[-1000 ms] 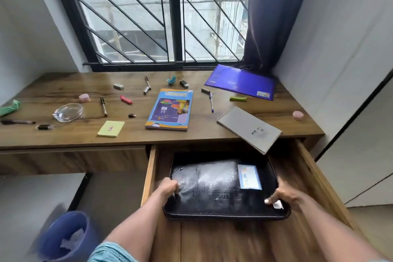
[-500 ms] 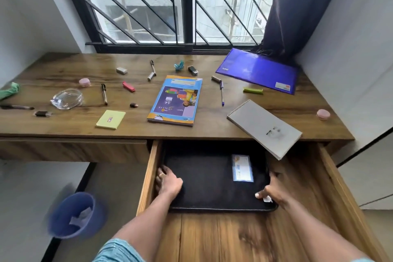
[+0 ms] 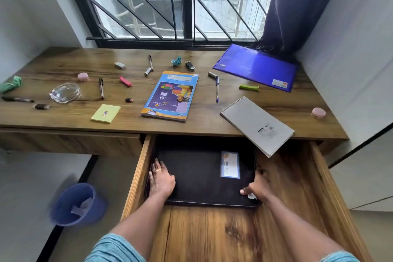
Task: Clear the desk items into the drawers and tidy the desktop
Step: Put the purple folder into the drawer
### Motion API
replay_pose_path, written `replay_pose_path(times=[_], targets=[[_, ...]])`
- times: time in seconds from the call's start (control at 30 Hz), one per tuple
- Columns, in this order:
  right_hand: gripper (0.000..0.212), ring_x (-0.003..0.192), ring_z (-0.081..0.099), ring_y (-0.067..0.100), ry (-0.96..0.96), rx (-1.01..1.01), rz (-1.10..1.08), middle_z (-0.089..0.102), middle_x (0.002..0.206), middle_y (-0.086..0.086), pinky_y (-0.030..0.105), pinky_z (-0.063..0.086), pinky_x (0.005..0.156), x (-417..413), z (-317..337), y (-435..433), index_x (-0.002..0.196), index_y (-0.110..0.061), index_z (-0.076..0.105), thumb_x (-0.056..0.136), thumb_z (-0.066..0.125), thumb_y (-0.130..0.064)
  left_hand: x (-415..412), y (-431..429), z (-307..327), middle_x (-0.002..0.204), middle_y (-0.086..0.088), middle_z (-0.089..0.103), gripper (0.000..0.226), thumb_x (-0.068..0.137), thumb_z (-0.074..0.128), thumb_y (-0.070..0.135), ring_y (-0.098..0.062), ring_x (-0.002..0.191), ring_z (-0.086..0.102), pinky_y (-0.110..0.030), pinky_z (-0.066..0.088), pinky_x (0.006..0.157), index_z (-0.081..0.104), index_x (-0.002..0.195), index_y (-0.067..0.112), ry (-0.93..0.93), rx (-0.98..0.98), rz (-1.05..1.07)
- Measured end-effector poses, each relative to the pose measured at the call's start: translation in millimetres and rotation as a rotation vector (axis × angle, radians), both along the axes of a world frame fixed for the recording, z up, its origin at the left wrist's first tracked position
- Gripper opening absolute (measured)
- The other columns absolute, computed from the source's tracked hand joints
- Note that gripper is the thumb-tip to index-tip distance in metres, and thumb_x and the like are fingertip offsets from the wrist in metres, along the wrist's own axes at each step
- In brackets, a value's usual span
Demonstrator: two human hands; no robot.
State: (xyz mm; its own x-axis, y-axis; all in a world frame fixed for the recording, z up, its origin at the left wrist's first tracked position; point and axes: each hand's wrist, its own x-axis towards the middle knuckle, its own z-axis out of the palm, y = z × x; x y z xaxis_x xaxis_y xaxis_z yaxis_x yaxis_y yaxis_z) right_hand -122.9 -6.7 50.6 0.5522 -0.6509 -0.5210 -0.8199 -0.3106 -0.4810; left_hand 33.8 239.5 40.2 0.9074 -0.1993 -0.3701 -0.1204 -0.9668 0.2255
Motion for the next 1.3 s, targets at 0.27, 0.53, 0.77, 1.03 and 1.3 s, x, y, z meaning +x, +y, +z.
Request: replay_pose_path(times=[0.27, 0.53, 0.77, 1.03, 1.3], targets=[[0.113, 0.136, 0.029, 0.035, 0.312, -0.141, 0.168, 0.023, 0.145, 0.019, 0.039, 0.032, 0.109, 11.8, 17.4, -0.5, 0.143, 0.000, 0.019, 0.061, 0.084, -0.042, -11.0, -18.5, 2.3, 0.146, -0.007, 0.044, 0.038, 0.091, 0.049, 0.009, -0.021, 0.134, 0.043, -0.028, 0.025, 0.116, 0.058, 0.128, 0.010, -0.294, -0.137, -0.222], [0.033, 0.057, 0.066, 0.012, 0.616, 0.190, 0.440, 0.072, 0.074, 0.008, 0.024, 0.050, 0.059, 60.5, 89.9, -38.1, 0.093, -0.003, 0.061, 0.086, 0.066, -0.035, 9.7, -110.4, 79.3, 0.085, -0.001, 0.074, 0.018, 0.077, 0.070, 0.016, -0.022, 0.074, 0.071, -0.030, 0.055, 0.062, 0.075, 0.093, 0.022, -0.452, -0.379, -0.398], [0.028, 0.031, 0.040, 0.006, 0.428, 0.264, 0.277, 0.049, 0.037, -0.005, 0.010, 0.024, 0.036, 115.0, 158.4, -143.6, 0.065, -0.015, 0.050, 0.092, 0.057, -0.019, 54.2, -229.2, 137.9, 0.121, -0.013, 0.065, 0.035, 0.091, 0.046, 0.010, -0.027, 0.113, 0.059, -0.030, 0.044, 0.096, 0.064, 0.120, 0.009, -0.268, -0.663, -0.152], [0.042, 0.062, 0.049, 0.018, -0.278, -0.013, -0.230, 0.054, 0.082, 0.013, 0.025, 0.040, 0.051, 163.7, 133.3, -261.1, 0.107, -0.002, 0.053, 0.075, 0.077, -0.016, 120.8, -344.2, 141.9, 0.125, -0.020, 0.058, 0.037, 0.088, 0.043, 0.004, -0.035, 0.115, 0.053, -0.035, 0.043, 0.093, 0.056, 0.120, -0.006, 0.141, -0.808, 0.139], [0.042, 0.112, 0.059, 0.029, -0.206, -0.145, -0.360, 0.062, 0.121, 0.015, 0.031, 0.047, 0.085, 215.1, 108.7, -334.0, 0.117, -0.001, 0.061, 0.083, 0.064, -0.026, 160.4, -430.7, 155.0, 0.105, -0.002, 0.042, 0.026, 0.089, 0.040, -0.002, -0.019, 0.094, 0.038, -0.025, 0.032, 0.082, 0.043, 0.067, 0.013, 0.487, -1.337, 0.577]])
